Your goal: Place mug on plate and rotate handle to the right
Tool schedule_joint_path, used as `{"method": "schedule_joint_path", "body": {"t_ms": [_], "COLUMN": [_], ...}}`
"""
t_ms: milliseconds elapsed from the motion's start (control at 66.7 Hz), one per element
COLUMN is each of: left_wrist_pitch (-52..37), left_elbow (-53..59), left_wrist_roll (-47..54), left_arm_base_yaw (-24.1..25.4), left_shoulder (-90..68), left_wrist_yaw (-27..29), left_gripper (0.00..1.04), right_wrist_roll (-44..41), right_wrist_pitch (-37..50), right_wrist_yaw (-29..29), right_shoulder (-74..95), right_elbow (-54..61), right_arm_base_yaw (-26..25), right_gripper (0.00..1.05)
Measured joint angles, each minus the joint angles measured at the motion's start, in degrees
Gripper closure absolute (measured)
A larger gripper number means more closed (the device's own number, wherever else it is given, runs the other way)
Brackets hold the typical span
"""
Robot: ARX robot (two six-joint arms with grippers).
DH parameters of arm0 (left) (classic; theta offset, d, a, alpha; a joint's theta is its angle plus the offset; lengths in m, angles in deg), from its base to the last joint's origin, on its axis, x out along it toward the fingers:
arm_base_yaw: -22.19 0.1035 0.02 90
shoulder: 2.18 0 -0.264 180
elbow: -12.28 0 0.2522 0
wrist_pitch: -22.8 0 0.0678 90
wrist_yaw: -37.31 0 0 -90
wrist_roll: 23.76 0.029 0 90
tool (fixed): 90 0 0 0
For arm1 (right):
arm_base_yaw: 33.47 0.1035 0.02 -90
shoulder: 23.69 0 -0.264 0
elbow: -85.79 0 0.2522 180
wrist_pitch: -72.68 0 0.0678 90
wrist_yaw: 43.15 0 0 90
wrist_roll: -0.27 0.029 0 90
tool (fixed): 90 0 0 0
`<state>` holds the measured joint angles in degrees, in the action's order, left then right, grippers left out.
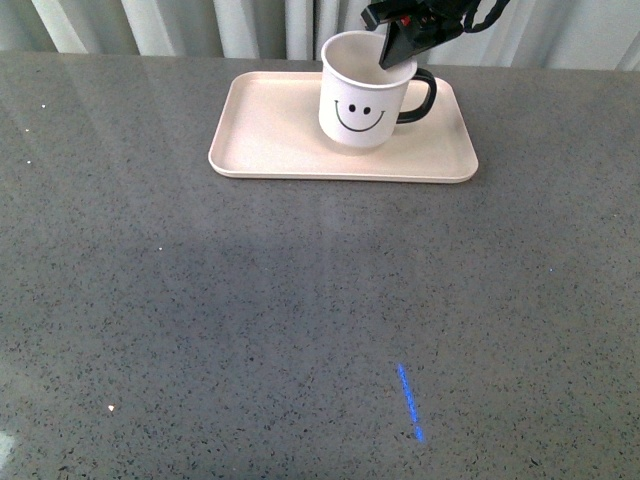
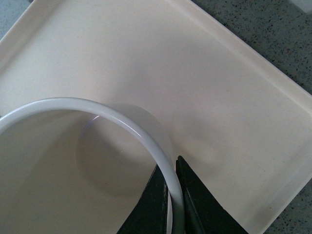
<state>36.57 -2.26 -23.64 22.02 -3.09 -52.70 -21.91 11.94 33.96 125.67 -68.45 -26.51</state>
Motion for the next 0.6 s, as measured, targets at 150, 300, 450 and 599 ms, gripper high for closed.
{"method": "schedule_joint_path", "body": {"t_ms": [150,300,450,599], "left_wrist_pitch": [0.0,0.0,0.0,0.0], "left_elbow": [0.0,0.0,0.0,0.0], "left_wrist_roll": [0.0,0.0,0.0,0.0], "left_arm_base_yaw": [0.0,0.0,0.0,0.0], "left_shoulder": [0.0,0.0,0.0,0.0], "left_wrist_yaw": [0.0,0.0,0.0,0.0], "left_gripper": [0.09,0.09,0.09,0.09], "right_wrist_roll": [-0.4,-1.2,-1.6,-2.1], "right_wrist_pitch": [0.1,0.2,0.2,0.0], "right_wrist_yaw": [0.0,0.0,0.0,0.0], "right_shoulder": [0.3,0.3,0.3,0.3], "right_elbow": [0.2,0.6,1.1,1.2], "right_arm_base_yaw": [0.0,0.1,0.2,0.2], "right_gripper": [1.03,1.03,1.03,1.03]}}
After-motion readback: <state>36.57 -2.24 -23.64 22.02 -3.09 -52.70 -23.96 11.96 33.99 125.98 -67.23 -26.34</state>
